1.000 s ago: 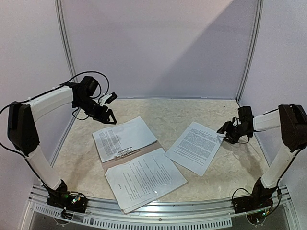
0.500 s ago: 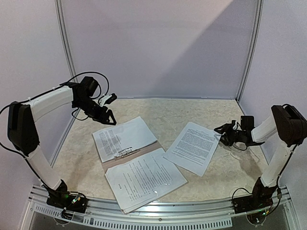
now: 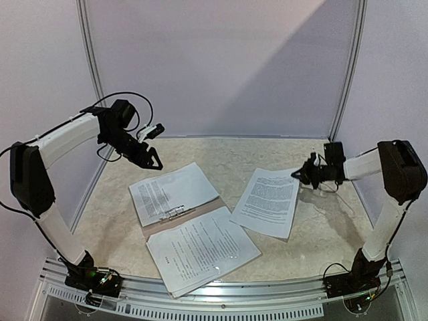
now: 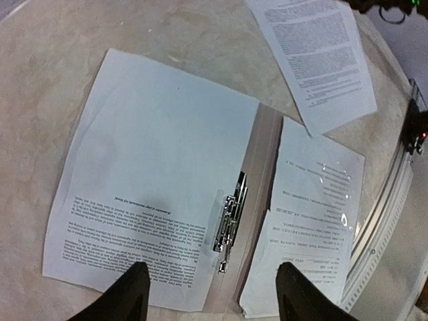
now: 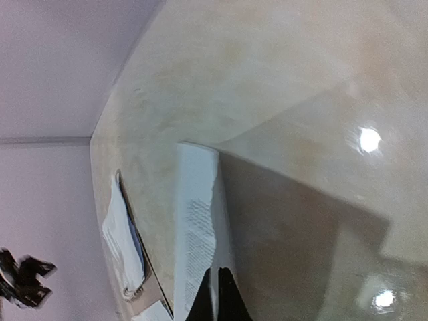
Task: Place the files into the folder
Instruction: Pick up the file from the center of the board, then pass from the right arm to the left
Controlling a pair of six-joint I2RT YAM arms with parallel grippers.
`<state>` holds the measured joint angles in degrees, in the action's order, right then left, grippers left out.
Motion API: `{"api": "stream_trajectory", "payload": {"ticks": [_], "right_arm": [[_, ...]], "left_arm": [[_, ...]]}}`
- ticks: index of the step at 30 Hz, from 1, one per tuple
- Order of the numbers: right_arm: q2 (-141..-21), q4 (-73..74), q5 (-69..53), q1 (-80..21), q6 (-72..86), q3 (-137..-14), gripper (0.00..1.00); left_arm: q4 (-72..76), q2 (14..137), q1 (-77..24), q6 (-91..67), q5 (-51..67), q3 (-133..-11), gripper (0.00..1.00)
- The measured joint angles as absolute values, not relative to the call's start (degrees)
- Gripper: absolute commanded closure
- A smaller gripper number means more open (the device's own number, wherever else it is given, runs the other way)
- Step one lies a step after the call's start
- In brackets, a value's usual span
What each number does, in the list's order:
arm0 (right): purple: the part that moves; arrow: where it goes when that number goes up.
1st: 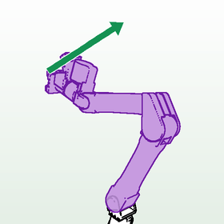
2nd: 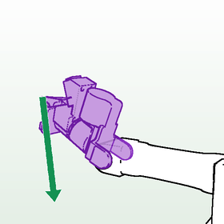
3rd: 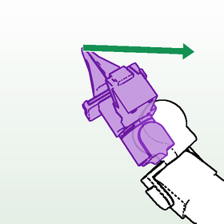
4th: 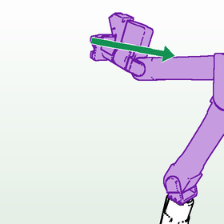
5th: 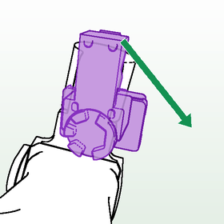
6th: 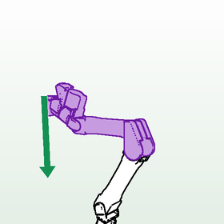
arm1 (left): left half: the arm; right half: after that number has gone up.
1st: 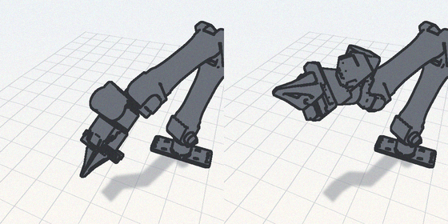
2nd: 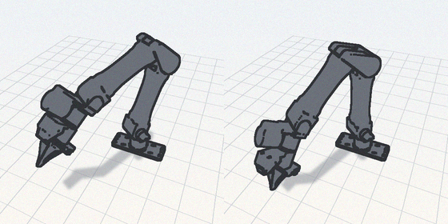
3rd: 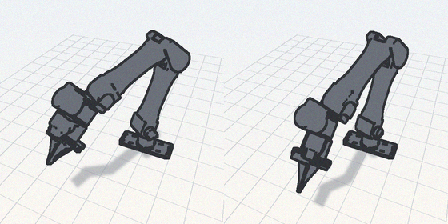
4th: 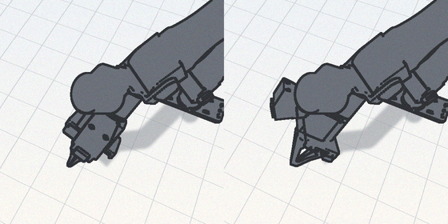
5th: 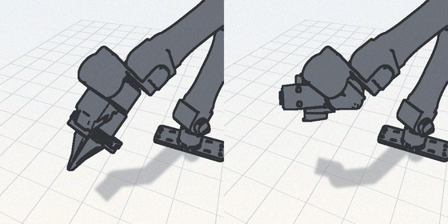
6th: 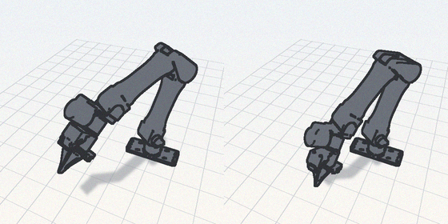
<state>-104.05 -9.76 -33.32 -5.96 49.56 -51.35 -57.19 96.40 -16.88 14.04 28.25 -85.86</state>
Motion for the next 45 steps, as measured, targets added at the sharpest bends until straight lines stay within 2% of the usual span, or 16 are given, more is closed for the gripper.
{"api": "stream_trajectory", "payload": {"ticks": [6, 9, 12, 19, 26, 31, 35, 39, 43, 45], "right_arm": [[-94.63, 17.19, -23.90, -25.15, 19.18, -83.46, 1.00], [-91.92, 25.58, -23.57, -35.35, 6.44, -95.09, 1.00], [-92.07, 32.21, -22.85, -40.69, -1.13, -103.31, 1.00], [-98.02, 42.68, -18.46, -46.72, -10.74, -113.71, 1.00], [-101.34, 45.82, -18.13, -51.46, -14.96, -115.87, 1.00], [-101.34, 45.78, -20.56, -51.99, -16.80, -116.09, 1.00], [-101.32, 45.36, -21.63, -51.96, -17.10, -116.27, 1.00], [-101.25, 44.71, -22.11, -51.96, -17.32, -116.31, 1.00], [-101.21, 43.94, -23.29, -51.96, -17.72, -116.38, 1.00], [-101.21, 43.46, -23.99, -51.96, -18.04, -116.40, 1.00]], "left_arm": [[-66.43, 96.23, -16.99, 24.80, 33.52, -96.88, 0.23], [-71.29, 95.90, -17.12, 30.26, 35.77, -102.56, 0.18], [-74.02, 95.39, -17.65, 34.79, 37.15, -109.58, 0.16], [-75.29, 95.20, -22.79, 42.15, 35.88, -125.29, 0.05], [-75.66, 95.55, -30.37, 43.53, 34.37, -124.86, 0.07], [-75.92, 97.60, -32.77, 42.44, 33.91, -124.09, 0.19], [-75.92, 98.52, -33.45, 41.93, 33.93, -122.72, 0.39], [-76.05, 98.52, -35.00, 41.47, 33.58, -120.20, 0.48], [-76.34, 98.56, -36.25, 40.84, 33.47, -118.34, 0.71], [-76.42, 98.59, -36.47, 40.14, 33.15, -118.15, 0.92]]}}
